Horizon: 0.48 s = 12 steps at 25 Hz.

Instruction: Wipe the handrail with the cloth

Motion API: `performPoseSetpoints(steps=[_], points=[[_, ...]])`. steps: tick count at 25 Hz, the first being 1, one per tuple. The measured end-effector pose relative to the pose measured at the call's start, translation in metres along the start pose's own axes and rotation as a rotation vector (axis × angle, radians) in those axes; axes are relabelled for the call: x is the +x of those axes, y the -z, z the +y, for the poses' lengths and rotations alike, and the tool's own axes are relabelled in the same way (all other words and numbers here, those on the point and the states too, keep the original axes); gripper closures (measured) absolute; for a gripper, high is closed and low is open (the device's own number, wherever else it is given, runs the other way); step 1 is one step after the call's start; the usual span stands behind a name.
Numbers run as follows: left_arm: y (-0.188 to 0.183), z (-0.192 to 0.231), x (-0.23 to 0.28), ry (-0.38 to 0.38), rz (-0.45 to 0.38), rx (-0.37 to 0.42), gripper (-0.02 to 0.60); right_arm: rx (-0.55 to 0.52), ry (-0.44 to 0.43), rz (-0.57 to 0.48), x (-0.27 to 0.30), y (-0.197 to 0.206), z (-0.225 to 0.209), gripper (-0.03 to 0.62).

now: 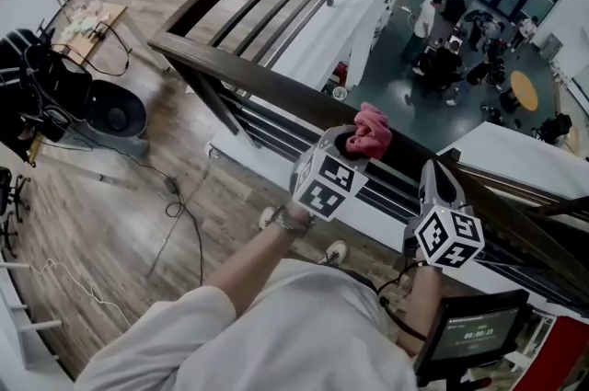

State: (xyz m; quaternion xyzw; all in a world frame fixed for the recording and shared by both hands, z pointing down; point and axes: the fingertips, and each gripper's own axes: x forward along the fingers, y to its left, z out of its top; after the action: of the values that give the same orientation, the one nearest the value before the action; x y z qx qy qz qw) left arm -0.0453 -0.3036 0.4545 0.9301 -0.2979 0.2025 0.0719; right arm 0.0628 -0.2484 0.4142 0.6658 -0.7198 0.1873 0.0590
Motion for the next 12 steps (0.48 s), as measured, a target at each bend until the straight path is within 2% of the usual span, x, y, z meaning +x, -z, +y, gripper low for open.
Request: performPoseSetpoints(steps=[12], points=[[0.008, 0.09, -0.04, -0.05, -0.006, -0.044, 0.495, -0.009, 0.015, -0.001, 0.031, -0.012, 0.045, 0.592]])
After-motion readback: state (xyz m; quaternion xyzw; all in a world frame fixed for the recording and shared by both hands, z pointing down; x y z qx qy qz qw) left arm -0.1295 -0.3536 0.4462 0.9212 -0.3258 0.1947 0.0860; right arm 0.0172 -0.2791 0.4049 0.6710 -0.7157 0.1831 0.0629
